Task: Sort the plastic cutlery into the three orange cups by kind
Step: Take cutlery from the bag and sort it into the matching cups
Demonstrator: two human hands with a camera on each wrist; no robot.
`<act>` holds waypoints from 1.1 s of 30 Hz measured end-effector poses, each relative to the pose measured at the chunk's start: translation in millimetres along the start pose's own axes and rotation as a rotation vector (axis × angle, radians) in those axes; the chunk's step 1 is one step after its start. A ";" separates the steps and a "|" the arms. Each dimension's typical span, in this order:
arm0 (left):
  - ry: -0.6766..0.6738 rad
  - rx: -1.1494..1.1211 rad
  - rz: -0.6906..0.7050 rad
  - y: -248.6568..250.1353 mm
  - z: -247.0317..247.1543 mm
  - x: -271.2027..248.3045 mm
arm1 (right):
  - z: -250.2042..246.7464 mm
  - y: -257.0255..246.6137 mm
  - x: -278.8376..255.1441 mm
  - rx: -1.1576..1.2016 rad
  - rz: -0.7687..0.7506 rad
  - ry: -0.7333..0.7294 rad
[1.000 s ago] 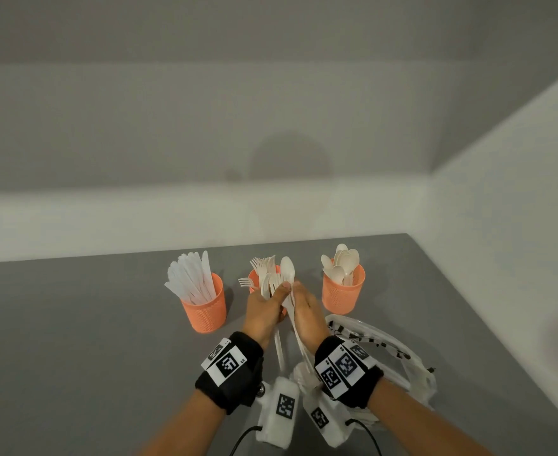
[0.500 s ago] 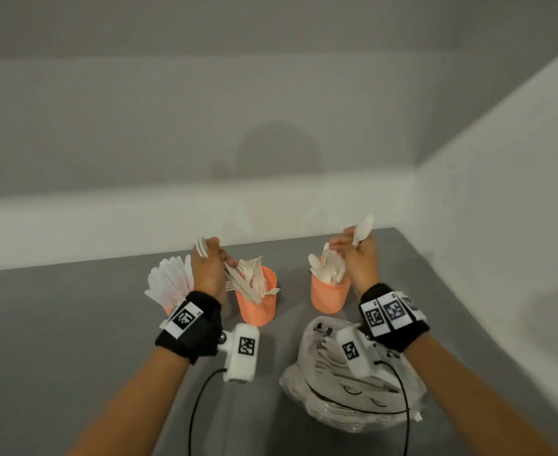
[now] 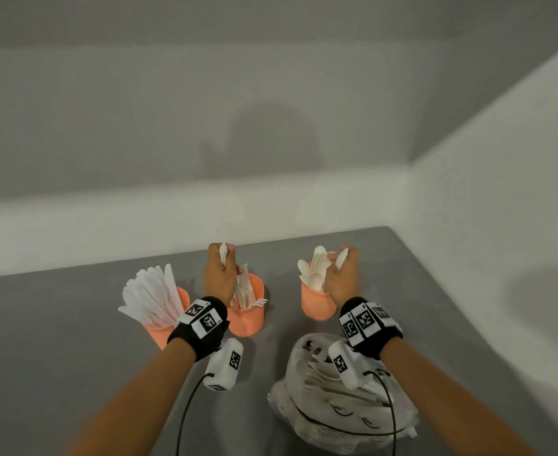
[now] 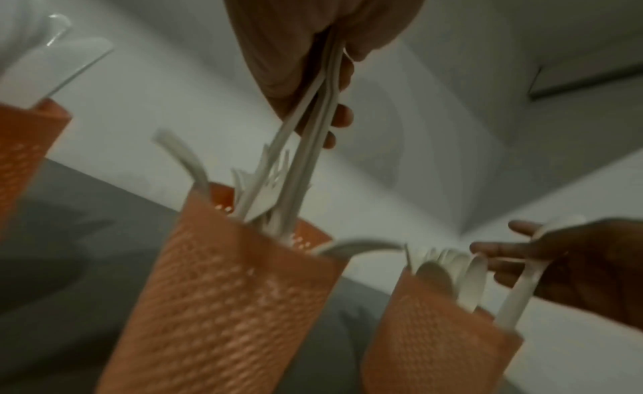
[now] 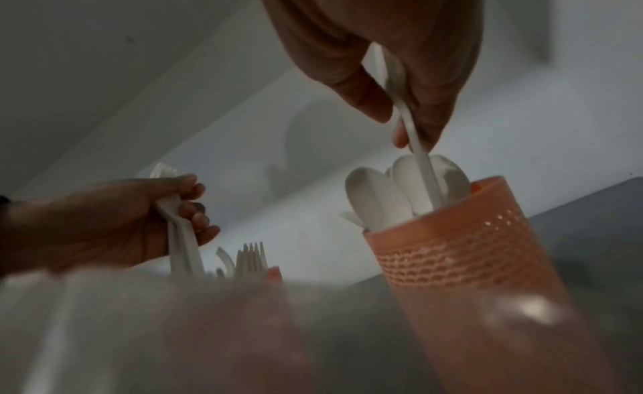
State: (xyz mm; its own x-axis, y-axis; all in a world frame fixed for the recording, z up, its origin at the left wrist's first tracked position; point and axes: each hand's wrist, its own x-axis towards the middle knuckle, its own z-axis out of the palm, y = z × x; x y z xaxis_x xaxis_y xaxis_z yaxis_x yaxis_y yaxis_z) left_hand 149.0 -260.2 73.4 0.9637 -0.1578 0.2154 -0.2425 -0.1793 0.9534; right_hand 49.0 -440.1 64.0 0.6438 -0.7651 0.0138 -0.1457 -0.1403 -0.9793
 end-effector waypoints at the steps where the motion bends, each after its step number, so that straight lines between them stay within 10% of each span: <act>1: -0.038 0.054 -0.008 -7.9 2.3 -1.7 | 2.0 2.9 -0.5 -0.027 0.002 -0.014; 8: -0.235 0.429 0.123 -33.6 5.1 -15.9 | 3.4 7.8 -3.8 -0.322 -0.094 -0.094; 18: -0.182 1.039 0.351 -32.6 -5.3 -13.3 | 16.5 8.7 -1.2 -1.031 -0.170 -0.261; 24: -0.271 1.019 0.161 -31.5 -2.9 -7.7 | 9.4 8.2 1.7 -0.926 0.039 -0.347; 33: -0.214 0.637 0.172 -1.7 -3.2 -14.9 | -15.7 -27.1 -23.6 -0.603 -0.213 -0.342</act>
State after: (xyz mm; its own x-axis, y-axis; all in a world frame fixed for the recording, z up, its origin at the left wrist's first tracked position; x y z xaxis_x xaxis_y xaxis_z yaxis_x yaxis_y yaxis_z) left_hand 135.4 -254.4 69.2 0.8785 -0.4110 0.2434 -0.4709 -0.6594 0.5861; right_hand 25.9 -428.1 93.4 0.8891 -0.4566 0.0311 -0.3162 -0.6620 -0.6795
